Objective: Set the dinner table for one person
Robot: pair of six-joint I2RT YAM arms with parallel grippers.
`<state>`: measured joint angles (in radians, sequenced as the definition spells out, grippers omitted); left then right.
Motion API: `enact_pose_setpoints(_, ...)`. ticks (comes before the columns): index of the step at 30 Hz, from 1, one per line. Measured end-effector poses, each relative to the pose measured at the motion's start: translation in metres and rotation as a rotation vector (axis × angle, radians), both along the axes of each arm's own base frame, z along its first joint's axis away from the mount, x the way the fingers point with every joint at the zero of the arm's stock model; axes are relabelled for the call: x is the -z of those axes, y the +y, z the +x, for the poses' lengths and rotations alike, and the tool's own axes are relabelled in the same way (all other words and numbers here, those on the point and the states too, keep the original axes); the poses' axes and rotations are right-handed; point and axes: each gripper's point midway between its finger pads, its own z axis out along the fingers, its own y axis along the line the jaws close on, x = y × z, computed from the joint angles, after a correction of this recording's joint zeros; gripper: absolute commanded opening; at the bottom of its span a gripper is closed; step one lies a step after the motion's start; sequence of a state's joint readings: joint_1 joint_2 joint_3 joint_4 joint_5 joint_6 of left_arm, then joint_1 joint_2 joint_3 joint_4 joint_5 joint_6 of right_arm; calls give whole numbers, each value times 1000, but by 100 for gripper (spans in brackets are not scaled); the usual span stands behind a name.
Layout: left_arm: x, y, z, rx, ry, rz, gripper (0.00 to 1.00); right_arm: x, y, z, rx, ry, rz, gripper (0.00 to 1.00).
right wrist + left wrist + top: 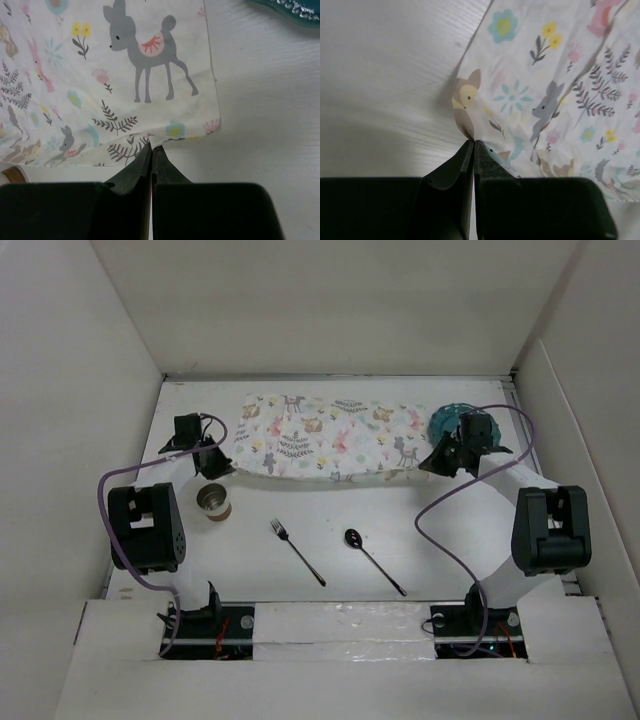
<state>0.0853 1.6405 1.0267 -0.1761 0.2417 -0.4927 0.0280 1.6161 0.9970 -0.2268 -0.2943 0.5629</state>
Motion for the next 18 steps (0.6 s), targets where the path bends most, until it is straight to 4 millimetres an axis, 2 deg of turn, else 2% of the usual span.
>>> enact_pose_setpoints(3,14,3,-14,0,37,25,0,8,-1,-13,-9,19,-12,0)
enact_pose_setpoints(7,19,6,-29,3,58,53,0,14,-2,-34,-24,41,-22,0)
enact_pose_setpoints(12,16,6,-43,11,56,76,0,20,-7,-51,-36,58,-37,0)
enact_pose_setpoints(18,5,-3,-49,43,29,86,0,22,-18,-52,-14,70,-40,0)
